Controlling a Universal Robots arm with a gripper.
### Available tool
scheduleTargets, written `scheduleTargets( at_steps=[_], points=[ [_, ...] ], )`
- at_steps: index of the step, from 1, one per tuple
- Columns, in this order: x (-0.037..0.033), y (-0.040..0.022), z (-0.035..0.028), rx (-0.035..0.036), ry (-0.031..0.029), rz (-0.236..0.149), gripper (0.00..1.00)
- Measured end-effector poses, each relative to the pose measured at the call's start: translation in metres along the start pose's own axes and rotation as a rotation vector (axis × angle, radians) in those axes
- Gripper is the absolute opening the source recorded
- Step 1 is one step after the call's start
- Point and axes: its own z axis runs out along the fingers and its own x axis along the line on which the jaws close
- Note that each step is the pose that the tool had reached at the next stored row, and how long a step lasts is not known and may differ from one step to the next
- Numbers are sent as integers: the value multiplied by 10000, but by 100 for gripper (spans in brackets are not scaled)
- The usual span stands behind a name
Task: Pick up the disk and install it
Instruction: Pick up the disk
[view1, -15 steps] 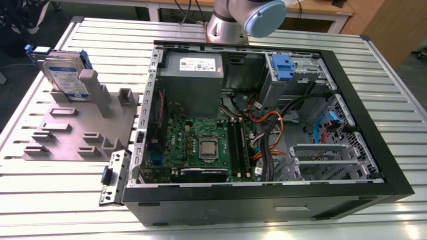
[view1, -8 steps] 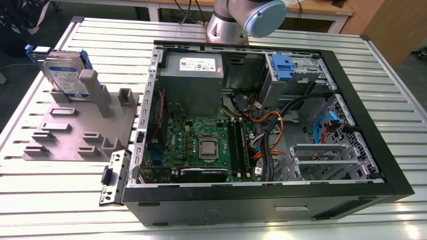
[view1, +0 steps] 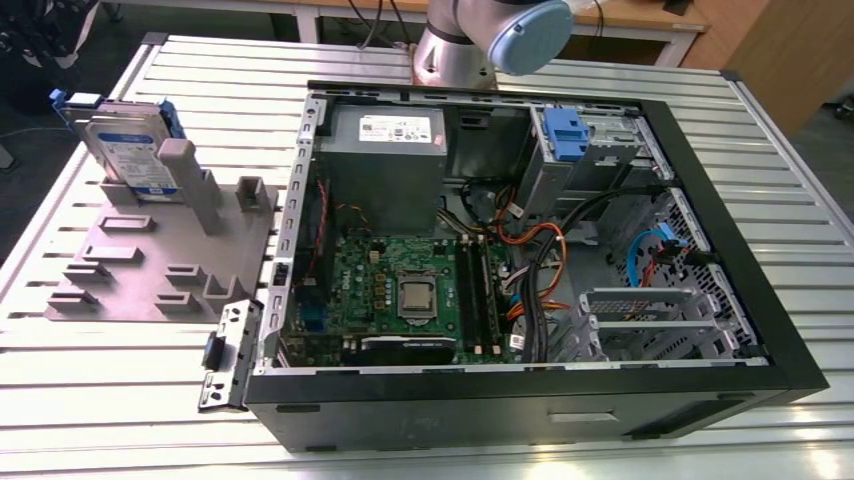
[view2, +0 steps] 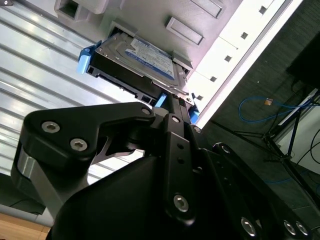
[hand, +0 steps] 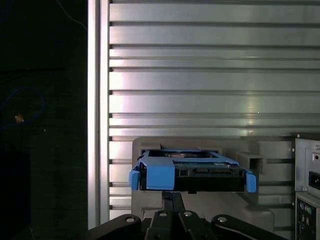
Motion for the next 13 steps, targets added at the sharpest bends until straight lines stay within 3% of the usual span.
scheduleTargets(
  at_steps=[13],
  points=[
    [0,0,0,0,0,-25,11]
  ],
)
